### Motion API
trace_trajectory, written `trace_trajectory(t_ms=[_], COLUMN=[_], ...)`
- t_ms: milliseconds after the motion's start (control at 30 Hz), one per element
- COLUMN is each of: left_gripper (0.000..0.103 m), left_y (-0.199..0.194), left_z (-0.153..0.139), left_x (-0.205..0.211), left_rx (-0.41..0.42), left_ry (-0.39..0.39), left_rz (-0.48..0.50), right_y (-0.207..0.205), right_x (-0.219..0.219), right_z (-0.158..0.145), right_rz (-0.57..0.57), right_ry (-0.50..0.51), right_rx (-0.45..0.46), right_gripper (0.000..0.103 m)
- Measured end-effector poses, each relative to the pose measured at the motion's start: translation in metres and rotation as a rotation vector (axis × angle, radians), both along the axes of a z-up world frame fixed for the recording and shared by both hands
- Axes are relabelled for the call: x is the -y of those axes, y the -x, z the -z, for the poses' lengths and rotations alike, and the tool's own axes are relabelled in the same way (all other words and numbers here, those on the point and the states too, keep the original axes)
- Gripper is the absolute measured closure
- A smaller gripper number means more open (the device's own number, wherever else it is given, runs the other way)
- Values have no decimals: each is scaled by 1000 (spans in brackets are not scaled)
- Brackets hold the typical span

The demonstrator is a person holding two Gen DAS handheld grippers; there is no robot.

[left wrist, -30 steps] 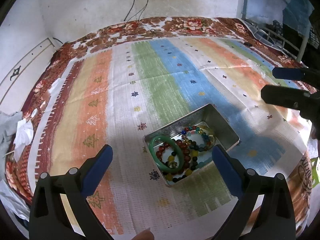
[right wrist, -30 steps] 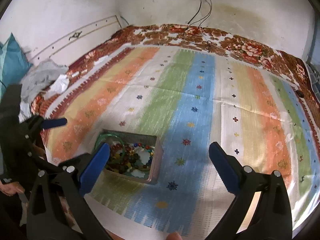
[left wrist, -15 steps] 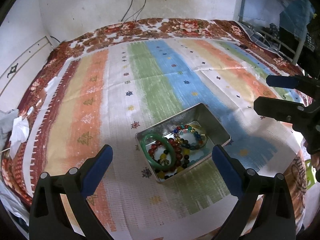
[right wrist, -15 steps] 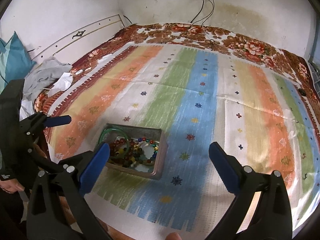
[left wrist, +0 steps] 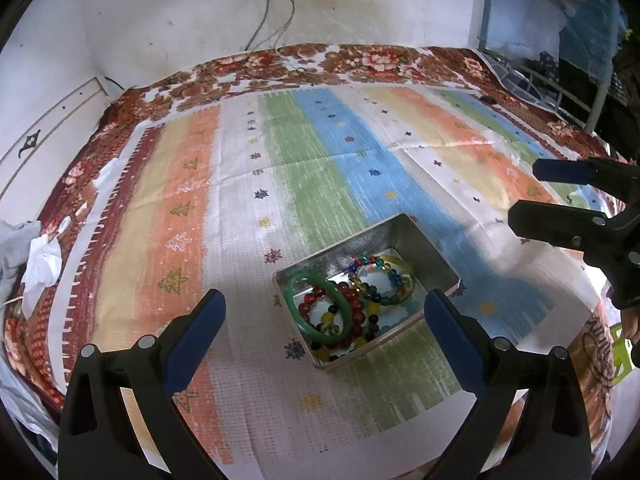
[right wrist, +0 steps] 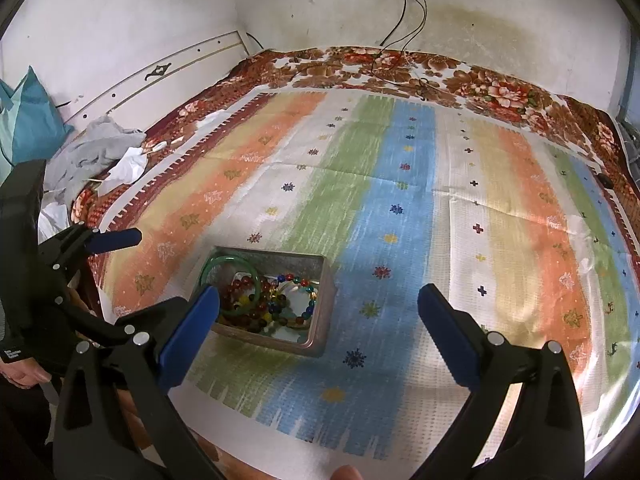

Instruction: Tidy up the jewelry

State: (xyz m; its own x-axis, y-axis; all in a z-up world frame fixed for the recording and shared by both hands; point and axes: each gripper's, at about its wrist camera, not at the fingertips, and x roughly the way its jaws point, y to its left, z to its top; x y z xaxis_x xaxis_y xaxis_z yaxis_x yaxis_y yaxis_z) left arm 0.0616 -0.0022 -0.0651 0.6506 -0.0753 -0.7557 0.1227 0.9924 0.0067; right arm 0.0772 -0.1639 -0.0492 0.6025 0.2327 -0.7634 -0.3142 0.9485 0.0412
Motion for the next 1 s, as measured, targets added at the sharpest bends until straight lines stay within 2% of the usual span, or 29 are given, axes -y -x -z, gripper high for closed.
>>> trace_trajectory(t_ms=[333, 533, 700, 867, 1000], left_gripper=[5, 6, 6, 6, 6], left_y=[2, 3, 3, 4, 2], left_z=[-6, -7, -8, -10, -8], left_x=[-4, -7, -7, -4, -3], left_rx=[17, 18, 16, 17, -13], left_ry=[29, 42, 53, 55, 66], left_rz=[-18, -22, -26, -18, -15], right_y=[7, 6, 11, 11, 11], right_x=[14, 30, 29, 30, 27], right_z=[-7, -2, -4, -4, -5], right_rz=[30, 57, 55, 50, 43], right_ry=[-29, -34, -9, -25, -27], right_rx=[59, 36, 71, 67, 68], right_gripper=[5, 5, 5, 5, 5])
